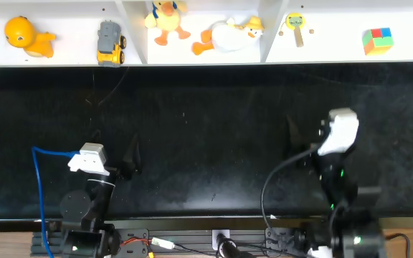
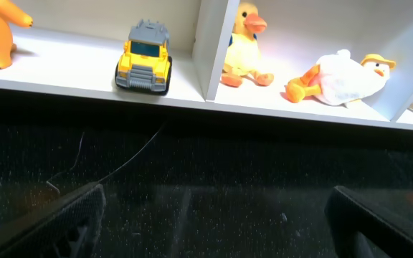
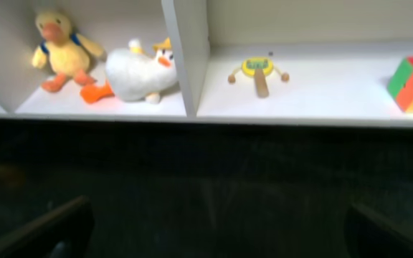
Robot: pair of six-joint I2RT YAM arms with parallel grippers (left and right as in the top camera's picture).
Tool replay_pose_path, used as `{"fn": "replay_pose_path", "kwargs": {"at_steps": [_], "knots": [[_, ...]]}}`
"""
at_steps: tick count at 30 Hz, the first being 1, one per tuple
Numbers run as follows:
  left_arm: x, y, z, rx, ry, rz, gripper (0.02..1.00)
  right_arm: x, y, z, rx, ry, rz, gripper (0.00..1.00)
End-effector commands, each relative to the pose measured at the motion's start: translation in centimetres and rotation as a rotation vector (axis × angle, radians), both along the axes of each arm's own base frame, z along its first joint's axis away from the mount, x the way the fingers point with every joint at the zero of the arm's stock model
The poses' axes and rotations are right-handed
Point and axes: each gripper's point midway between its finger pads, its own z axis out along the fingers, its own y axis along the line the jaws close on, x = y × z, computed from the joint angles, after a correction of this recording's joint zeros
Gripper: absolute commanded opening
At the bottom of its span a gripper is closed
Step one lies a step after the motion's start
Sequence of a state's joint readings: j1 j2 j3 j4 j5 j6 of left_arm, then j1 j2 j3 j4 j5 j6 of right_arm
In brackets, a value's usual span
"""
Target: Store Toys
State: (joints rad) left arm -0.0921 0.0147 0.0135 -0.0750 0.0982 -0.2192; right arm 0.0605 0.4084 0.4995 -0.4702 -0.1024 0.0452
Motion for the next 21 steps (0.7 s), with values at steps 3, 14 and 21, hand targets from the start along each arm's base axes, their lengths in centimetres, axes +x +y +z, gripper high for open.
{"fn": "replay_pose_path", "kwargs": {"at_steps": [3,14,21], "knots": [[-0.1,-0.4,0.1,-0.019,-0.005,-0.021,0.998,-1.5,-1.3,-2.2,0.133,-0.105,-0.108,0.993],[-0.1,-0.4,0.1,-0.019,-0.005,-0.021,0.996,-0.8,-1.6,-4.5,0.224,-0.211,-0.133,0.996],[-0.1,-0.5,0.1,-0.019,-0.005,-0.022,0.998,-0.1,-1.4,-5.2,0.298,-0.263,-0.132,0.993]]}}
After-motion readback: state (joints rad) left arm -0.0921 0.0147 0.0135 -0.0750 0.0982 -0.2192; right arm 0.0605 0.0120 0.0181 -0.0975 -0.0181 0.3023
